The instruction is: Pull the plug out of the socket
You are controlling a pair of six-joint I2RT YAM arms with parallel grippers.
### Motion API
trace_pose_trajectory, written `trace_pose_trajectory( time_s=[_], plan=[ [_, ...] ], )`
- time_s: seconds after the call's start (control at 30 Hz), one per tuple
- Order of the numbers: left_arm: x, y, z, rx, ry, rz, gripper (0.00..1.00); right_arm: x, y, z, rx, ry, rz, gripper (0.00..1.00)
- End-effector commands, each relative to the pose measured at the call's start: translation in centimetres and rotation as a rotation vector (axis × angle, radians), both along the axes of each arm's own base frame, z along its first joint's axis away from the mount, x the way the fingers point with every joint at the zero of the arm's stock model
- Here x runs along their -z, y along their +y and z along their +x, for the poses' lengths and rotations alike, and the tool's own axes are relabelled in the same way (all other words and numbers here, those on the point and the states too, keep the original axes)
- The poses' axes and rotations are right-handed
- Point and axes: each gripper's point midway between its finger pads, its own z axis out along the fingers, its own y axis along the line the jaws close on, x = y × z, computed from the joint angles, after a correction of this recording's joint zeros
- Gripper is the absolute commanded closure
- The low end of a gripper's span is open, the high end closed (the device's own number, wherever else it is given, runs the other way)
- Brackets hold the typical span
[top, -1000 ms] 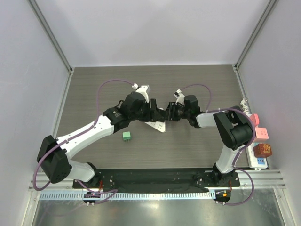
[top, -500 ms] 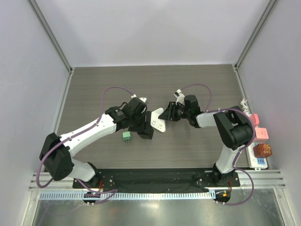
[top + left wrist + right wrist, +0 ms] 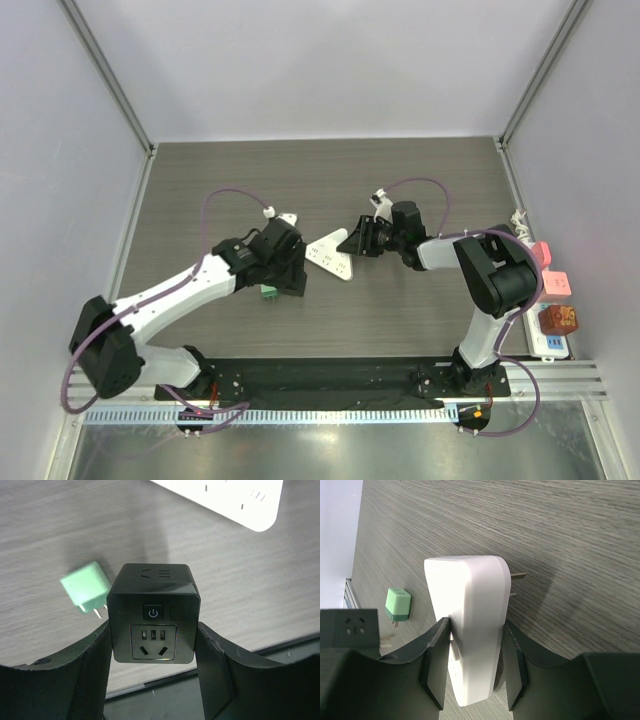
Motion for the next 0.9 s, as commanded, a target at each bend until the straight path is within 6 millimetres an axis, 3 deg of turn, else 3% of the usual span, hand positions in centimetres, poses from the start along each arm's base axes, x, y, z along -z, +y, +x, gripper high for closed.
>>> trace_pose_trajectory(
  time_s=[0.0,0.07,0.13,0.33,0.37,0.57,0.77,0.87],
  plan=[
    [-3.3,-0.3,3.4,-0.109,-0.258,-0.134,1.0,5.0,-3.2,0.0,0.083,0.056,-0.19,0.99],
    [-4.7,-0.8,4.6,-0.13,-0.361,-0.19,1.0,5.0,-3.1,0.0,0.081,0.056,-0.188,0.99],
    [-3.9,-0.2,5.0,-0.152,-0.424,-0.147,1.0,5.0,-3.2,0.0,0.083,0.059,-0.186,0.99],
    [-3.1,-2.6,5.5,-0.112,-0.611,-0.142,1.0,4.9,-3.0,0.0,0.082,0.056,-0.179,0.99],
    [-3.7,-3.1,5.8,-0.124,-0.661,-0.163,1.0,4.9,-3.0,0.0,0.083,0.057,-0.178,0.99],
    [-2.9,-0.9,6.0,-0.265,-0.789,-0.146,1.0,4.9,-3.0,-0.1,0.082,0.06,-0.175,0.99],
    [-0.6,0.7,6.4,-0.385,-0.791,-0.074,1.0,4.9,-2.8,0.0,0.079,0.06,-0.166,0.99],
    [0.5,0.5,6.5,-0.398,-0.775,-0.06,1.0,5.0,-2.8,0.0,0.078,0.064,-0.166,0.99]
  ],
)
